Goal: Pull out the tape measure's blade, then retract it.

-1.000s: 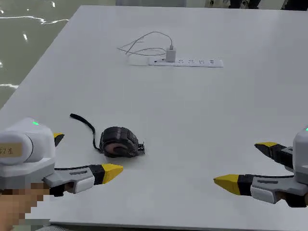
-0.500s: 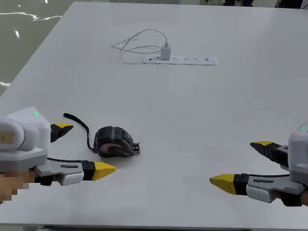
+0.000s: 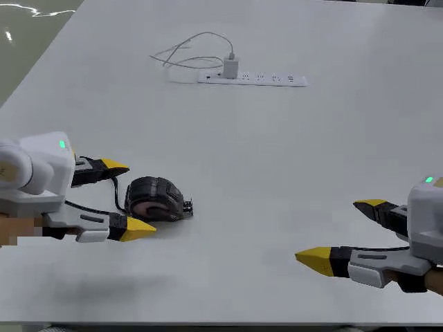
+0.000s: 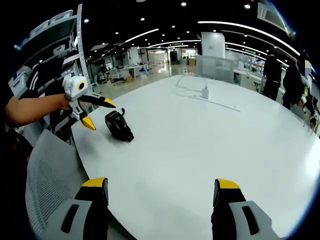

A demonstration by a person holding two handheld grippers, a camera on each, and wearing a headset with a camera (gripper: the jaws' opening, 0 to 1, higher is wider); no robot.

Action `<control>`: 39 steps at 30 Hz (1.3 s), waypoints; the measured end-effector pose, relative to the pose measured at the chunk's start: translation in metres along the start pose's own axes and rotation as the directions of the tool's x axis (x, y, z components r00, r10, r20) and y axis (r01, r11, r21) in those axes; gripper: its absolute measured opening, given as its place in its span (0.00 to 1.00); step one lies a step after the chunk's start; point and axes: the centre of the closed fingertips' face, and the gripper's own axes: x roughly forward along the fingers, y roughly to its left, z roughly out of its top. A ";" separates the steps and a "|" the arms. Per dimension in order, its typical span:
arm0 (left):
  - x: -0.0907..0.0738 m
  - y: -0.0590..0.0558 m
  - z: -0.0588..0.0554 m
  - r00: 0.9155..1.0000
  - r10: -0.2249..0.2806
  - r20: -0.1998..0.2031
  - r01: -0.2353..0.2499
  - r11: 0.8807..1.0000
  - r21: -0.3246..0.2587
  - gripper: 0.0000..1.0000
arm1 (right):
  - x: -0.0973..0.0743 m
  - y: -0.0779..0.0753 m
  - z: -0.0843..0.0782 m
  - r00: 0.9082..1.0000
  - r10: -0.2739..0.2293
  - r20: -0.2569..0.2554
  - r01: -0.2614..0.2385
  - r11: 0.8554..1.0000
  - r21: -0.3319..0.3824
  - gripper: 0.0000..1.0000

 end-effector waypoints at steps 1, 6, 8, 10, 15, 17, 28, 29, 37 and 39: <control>0.002 0.000 -0.003 1.000 -0.018 -0.012 0.019 1.000 0.017 0.66 | 0.001 0.000 0.001 1.000 0.000 -0.001 0.000 1.000 0.000 0.85; 0.013 -0.002 -0.016 0.991 -0.091 -0.103 0.102 0.989 0.106 0.61 | 0.004 0.000 0.002 1.000 0.002 -0.008 -0.002 1.000 -0.004 0.85; 0.018 -0.001 -0.018 0.988 -0.103 -0.112 0.116 0.986 0.116 0.59 | 0.006 0.001 0.002 1.000 0.003 -0.014 -0.003 1.000 -0.006 0.85; 0.022 0.000 -0.016 0.988 -0.117 -0.101 0.128 0.985 0.112 0.55 | 0.007 0.002 0.003 1.000 0.006 -0.017 -0.006 1.000 -0.005 0.85; 0.030 -0.001 -0.015 0.984 -0.152 -0.098 0.162 0.980 0.111 0.51 | 0.011 0.001 0.005 1.000 0.008 -0.022 -0.008 1.000 -0.007 0.85; 0.030 -0.001 -0.016 0.981 -0.161 -0.104 0.173 0.978 0.116 0.48 | 0.012 0.001 0.006 1.000 0.008 -0.022 -0.009 1.000 -0.008 0.85; 0.034 0.005 -0.015 0.981 -0.165 -0.100 0.177 0.975 0.131 0.35 | 0.019 0.003 0.010 1.000 0.016 -0.027 -0.016 1.000 -0.012 0.85; 0.034 0.006 -0.015 0.981 -0.164 -0.100 0.177 0.976 0.130 0.34 | 0.020 0.003 0.010 0.999 0.017 -0.029 -0.017 1.000 -0.015 0.85; 0.035 0.008 -0.016 0.981 -0.159 -0.110 0.173 0.976 0.132 0.31 | 0.025 0.002 0.011 0.999 0.026 -0.032 -0.027 0.999 -0.019 0.84; 0.035 0.008 -0.016 0.980 -0.161 -0.113 0.175 0.976 0.131 0.31 | 0.026 0.002 0.011 0.999 0.029 -0.034 -0.030 0.999 -0.022 0.84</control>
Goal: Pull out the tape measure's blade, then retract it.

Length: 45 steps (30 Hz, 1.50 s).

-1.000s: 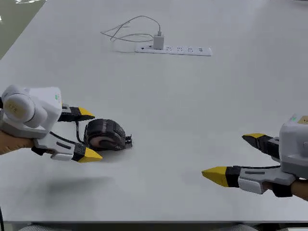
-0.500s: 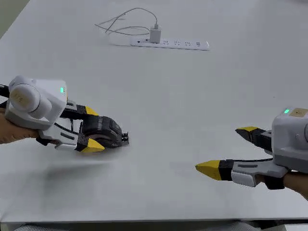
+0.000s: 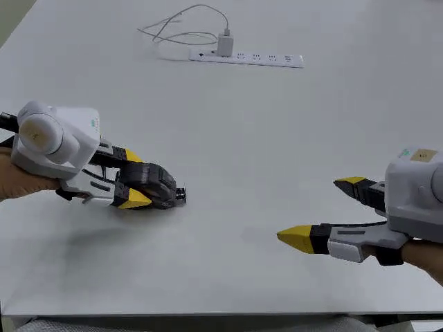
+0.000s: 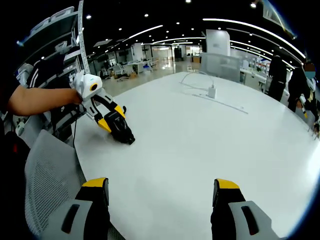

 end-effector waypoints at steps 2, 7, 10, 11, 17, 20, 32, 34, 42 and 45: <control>0.000 0.000 0.000 1.000 -0.004 -0.005 0.004 1.000 0.000 0.30 | 0.001 0.000 0.000 1.000 0.005 0.000 -0.005 1.000 -0.002 0.84; 0.000 -0.001 0.000 1.000 -0.007 -0.010 0.007 1.000 0.001 0.30 | 0.003 0.001 0.000 1.000 0.016 -0.002 -0.016 1.000 -0.008 0.83; 0.000 -0.001 -0.001 1.000 -0.008 -0.010 0.008 1.000 0.003 0.29 | 0.006 0.003 -0.001 0.999 0.035 -0.007 -0.035 0.999 -0.014 0.80; 0.000 -0.001 -0.001 1.000 -0.009 -0.010 0.009 1.000 0.001 0.29 | 0.007 0.005 0.000 0.999 0.041 -0.009 -0.041 0.999 -0.018 0.79; 0.001 -0.001 -0.001 1.000 -0.015 -0.017 0.015 1.000 0.002 0.29 | 0.018 0.014 0.002 0.996 0.090 -0.026 -0.092 0.993 -0.071 0.70; 0.001 -0.001 -0.001 1.000 -0.016 -0.018 0.016 1.000 0.002 0.29 | 0.025 0.017 0.004 0.994 0.106 -0.036 -0.109 0.990 -0.090 0.66; 0.001 -0.001 -0.001 1.000 -0.023 -0.021 0.023 1.000 0.004 0.29 | 0.057 0.033 0.021 0.980 0.195 -0.047 -0.201 0.959 -0.201 0.53; 0.002 -0.001 -0.001 0.999 -0.024 -0.022 0.024 1.000 0.004 0.29 | 0.062 0.035 0.024 0.976 0.209 -0.052 -0.216 0.949 -0.228 0.51; 0.002 -0.001 -0.001 0.999 -0.029 -0.021 0.029 1.000 0.007 0.29 | 0.082 0.041 0.032 0.964 0.257 -0.074 -0.267 0.920 -0.287 0.43; 0.002 0.000 -0.002 0.999 -0.032 -0.019 0.032 0.999 0.005 0.29 | 0.090 0.044 0.035 0.958 0.275 -0.086 -0.288 0.901 -0.325 0.39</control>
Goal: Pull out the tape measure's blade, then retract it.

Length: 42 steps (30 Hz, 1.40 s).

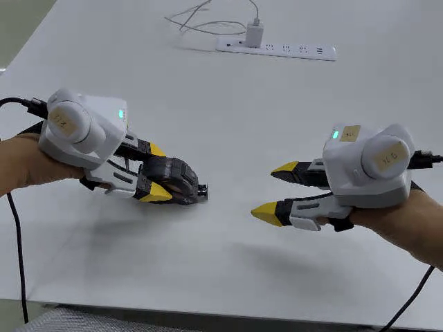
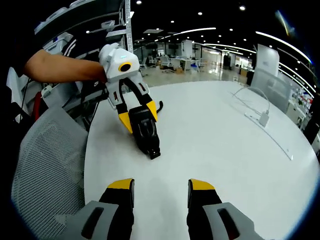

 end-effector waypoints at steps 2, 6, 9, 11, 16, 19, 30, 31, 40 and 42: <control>0.000 0.000 0.000 1.000 -0.001 0.000 0.001 1.000 0.002 0.29 | 0.007 0.003 0.004 1.000 0.027 0.001 -0.027 0.999 -0.019 0.38; 0.000 0.000 0.000 1.000 -0.001 0.002 0.001 1.000 0.002 0.29 | 0.018 0.005 0.008 0.997 0.076 -0.011 -0.077 0.994 -0.078 0.32; 0.000 0.000 0.000 1.000 0.001 0.004 -0.001 1.000 0.002 0.29 | 0.028 0.007 0.012 0.994 0.099 -0.034 -0.103 0.988 -0.114 0.32; 0.000 0.000 0.000 1.000 0.002 0.005 -0.002 1.000 0.003 0.29 | 0.032 0.009 0.014 0.993 0.109 -0.039 -0.113 0.985 -0.130 0.31; 0.000 0.000 -0.001 1.000 -0.002 0.004 0.002 1.000 0.005 0.29 | 0.047 0.008 0.018 0.990 0.130 -0.049 -0.137 0.978 -0.159 0.29; 0.000 0.000 -0.001 1.000 -0.004 0.002 0.004 1.000 0.007 0.29 | 0.052 0.009 0.018 0.987 0.149 -0.059 -0.157 0.973 -0.169 0.28; 0.000 0.000 -0.001 1.000 -0.007 0.001 0.007 1.000 0.010 0.29 | 0.071 0.008 0.018 0.977 0.190 -0.099 -0.209 0.949 -0.236 0.22; 0.000 0.000 -0.001 1.000 -0.009 0.001 0.009 1.000 0.010 0.29 | 0.073 0.008 0.018 0.975 0.196 -0.103 -0.216 0.947 -0.239 0.22; 0.000 0.000 -0.001 1.000 -0.010 0.001 0.010 1.000 0.014 0.29 | 0.084 0.015 0.020 0.965 0.227 -0.134 -0.256 0.927 -0.273 0.20; 0.000 0.000 -0.001 1.000 -0.009 -0.001 0.009 1.000 0.017 0.29 | 0.086 0.016 0.019 0.962 0.234 -0.141 -0.265 0.923 -0.280 0.21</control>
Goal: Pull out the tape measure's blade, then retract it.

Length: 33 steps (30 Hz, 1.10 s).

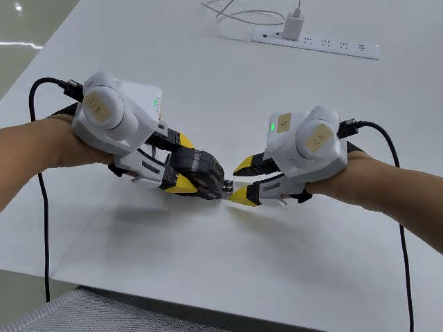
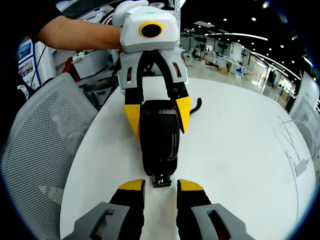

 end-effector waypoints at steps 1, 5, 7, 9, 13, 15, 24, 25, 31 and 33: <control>0.000 0.000 0.000 1.000 0.000 0.000 0.000 1.000 0.000 0.29 | 0.001 0.000 0.000 1.000 0.001 -0.003 -0.001 1.000 -0.003 0.20; 0.000 0.000 0.000 1.000 -0.001 0.000 0.001 1.000 0.003 0.29 | 0.003 0.001 0.000 1.000 0.015 -0.006 -0.015 1.000 -0.025 0.19; 0.000 0.000 0.000 1.000 -0.002 -0.001 0.002 1.000 0.003 0.29 | 0.005 0.001 -0.001 1.000 0.017 -0.011 -0.017 0.999 -0.030 0.18; 0.000 0.000 0.000 1.000 -0.003 -0.002 0.003 1.000 0.003 0.29 | 0.005 0.001 -0.001 1.000 0.019 -0.012 -0.019 0.999 -0.034 0.17; 0.000 0.000 0.000 1.000 -0.003 -0.001 0.003 1.000 0.004 0.29 | 0.007 0.000 -0.001 1.000 0.020 -0.012 -0.021 0.998 -0.060 0.12; 0.000 0.000 0.000 1.000 -0.003 0.000 0.003 1.000 0.003 0.29 | 0.008 0.000 -0.001 1.000 0.025 -0.010 -0.025 0.998 -0.065 0.11; 0.000 0.000 0.000 1.000 -0.005 -0.004 0.005 1.000 0.009 0.29 | 0.010 0.001 -0.001 0.999 0.045 0.001 -0.044 0.991 -0.127 0.10; 0.000 0.000 0.000 1.000 -0.006 -0.004 0.006 1.000 0.009 0.29 | 0.010 0.001 -0.001 0.999 0.047 0.002 -0.046 0.991 -0.127 0.10; 0.001 0.000 0.000 1.000 -0.008 -0.005 0.008 1.000 0.010 0.28 | 0.010 0.001 -0.002 0.998 0.057 0.010 -0.055 0.990 -0.131 0.09; 0.001 0.000 0.000 1.000 -0.009 -0.005 0.009 1.000 0.008 0.28 | 0.010 0.001 -0.001 0.998 0.058 0.011 -0.056 0.990 -0.133 0.08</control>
